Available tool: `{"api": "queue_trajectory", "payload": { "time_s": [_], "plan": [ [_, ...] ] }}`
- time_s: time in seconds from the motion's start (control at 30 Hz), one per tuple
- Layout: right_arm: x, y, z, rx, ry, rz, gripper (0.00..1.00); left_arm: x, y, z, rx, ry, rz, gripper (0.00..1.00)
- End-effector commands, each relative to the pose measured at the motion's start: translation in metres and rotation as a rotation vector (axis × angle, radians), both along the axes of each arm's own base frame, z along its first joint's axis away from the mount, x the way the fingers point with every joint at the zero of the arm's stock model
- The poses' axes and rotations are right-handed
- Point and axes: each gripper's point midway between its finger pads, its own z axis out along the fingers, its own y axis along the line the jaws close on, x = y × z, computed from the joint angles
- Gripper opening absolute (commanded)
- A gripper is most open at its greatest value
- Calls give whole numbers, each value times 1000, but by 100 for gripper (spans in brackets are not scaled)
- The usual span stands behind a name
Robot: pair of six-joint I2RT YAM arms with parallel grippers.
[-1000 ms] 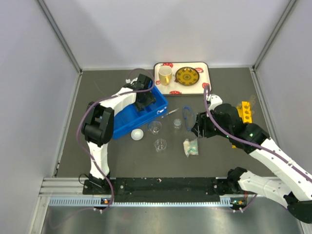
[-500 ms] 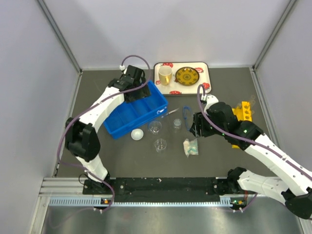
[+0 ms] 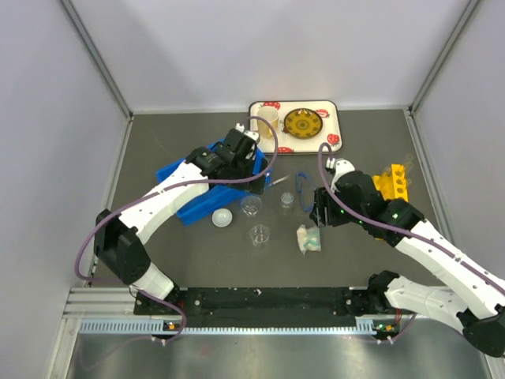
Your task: Organize the chemistry lab equipment
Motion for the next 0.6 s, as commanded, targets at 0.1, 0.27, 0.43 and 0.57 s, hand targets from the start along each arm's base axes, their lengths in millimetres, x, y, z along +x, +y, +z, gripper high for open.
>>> {"api": "queue_trajectory", "payload": {
  "time_s": [0.1, 0.27, 0.43, 0.57],
  "plan": [
    [-10, -11, -2, 3, 4, -37, 60, -8, 4, -37, 97, 29, -146, 99],
    [-11, -13, -7, -11, 16, -48, 60, -1, -5, -53, 102, 35, -183, 95],
    [-9, -15, -12, -30, 17, -53, 60, 4, -13, -65, 102, 56, -209, 93],
    [-8, -17, -13, -39, 16, -60, 60, 4, -13, -75, 120, 76, -214, 91]
  ]
}}
